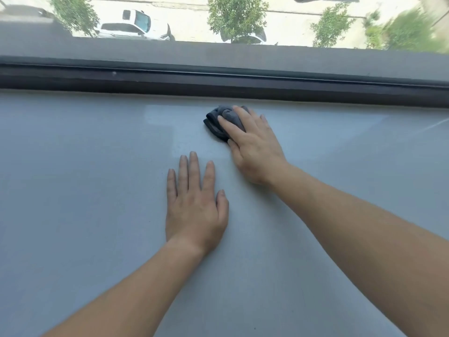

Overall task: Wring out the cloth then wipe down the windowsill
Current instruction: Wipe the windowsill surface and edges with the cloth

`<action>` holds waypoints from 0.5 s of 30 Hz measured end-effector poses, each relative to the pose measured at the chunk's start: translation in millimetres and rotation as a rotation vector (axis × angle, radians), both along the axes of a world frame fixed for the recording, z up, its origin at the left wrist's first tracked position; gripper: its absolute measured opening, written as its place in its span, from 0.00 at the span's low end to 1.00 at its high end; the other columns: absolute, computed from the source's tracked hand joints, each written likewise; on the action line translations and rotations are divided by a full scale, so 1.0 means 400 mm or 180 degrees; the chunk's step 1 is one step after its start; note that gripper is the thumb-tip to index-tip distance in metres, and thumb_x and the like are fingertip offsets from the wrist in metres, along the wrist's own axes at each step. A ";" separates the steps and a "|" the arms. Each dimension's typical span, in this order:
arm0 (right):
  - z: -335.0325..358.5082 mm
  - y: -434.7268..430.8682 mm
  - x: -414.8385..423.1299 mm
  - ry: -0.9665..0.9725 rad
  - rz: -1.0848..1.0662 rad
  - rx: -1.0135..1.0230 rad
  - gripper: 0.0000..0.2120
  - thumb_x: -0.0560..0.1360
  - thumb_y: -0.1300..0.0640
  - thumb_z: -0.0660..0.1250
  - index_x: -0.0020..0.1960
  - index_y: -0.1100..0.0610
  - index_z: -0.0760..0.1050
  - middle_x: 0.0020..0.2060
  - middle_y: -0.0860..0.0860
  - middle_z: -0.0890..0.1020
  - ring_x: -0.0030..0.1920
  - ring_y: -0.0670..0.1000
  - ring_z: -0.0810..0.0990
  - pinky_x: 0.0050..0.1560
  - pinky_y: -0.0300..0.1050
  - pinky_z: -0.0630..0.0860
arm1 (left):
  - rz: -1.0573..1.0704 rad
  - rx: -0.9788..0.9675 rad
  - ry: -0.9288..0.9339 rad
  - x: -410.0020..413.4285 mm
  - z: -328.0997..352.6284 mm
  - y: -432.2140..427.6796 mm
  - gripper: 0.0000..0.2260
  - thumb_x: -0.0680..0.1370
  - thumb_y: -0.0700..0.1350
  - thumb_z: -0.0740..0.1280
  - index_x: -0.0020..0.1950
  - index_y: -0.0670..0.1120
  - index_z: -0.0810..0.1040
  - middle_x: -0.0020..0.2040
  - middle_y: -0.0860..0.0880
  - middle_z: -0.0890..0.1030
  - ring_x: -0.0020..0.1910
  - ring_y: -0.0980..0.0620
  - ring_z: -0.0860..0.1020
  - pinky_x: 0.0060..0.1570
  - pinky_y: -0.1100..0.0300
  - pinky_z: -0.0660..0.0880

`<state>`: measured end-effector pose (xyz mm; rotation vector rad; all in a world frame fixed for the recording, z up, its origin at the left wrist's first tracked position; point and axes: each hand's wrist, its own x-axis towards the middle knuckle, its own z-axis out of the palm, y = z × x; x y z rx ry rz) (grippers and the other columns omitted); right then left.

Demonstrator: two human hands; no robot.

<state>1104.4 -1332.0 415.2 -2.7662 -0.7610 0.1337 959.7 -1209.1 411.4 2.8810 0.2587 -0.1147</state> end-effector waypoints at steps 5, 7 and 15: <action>-0.007 -0.233 0.083 -0.0099 -0.0446 -0.0089 0.25 0.78 0.50 0.54 0.75 0.47 0.66 0.76 0.55 0.63 0.74 0.61 0.63 0.74 0.63 0.57 | 0.0005 -0.0040 -0.0052 -0.004 0.002 0.001 0.30 0.79 0.56 0.49 0.80 0.47 0.56 0.81 0.42 0.50 0.80 0.46 0.44 0.77 0.43 0.46; 0.000 -0.345 0.111 -0.0080 -0.1031 -0.0006 0.25 0.78 0.50 0.54 0.75 0.47 0.66 0.76 0.54 0.63 0.74 0.59 0.63 0.74 0.64 0.56 | -0.0004 -0.0046 -0.0062 -0.005 0.002 0.002 0.30 0.79 0.56 0.49 0.80 0.47 0.55 0.81 0.42 0.50 0.80 0.46 0.44 0.77 0.43 0.45; -0.006 -0.305 -0.014 0.0001 -0.0231 -0.0063 0.25 0.79 0.51 0.54 0.77 0.48 0.64 0.77 0.54 0.60 0.77 0.59 0.56 0.77 0.63 0.48 | -0.0256 -0.0009 -0.0058 -0.006 0.007 -0.005 0.26 0.79 0.51 0.49 0.78 0.52 0.61 0.81 0.44 0.53 0.80 0.46 0.46 0.75 0.36 0.44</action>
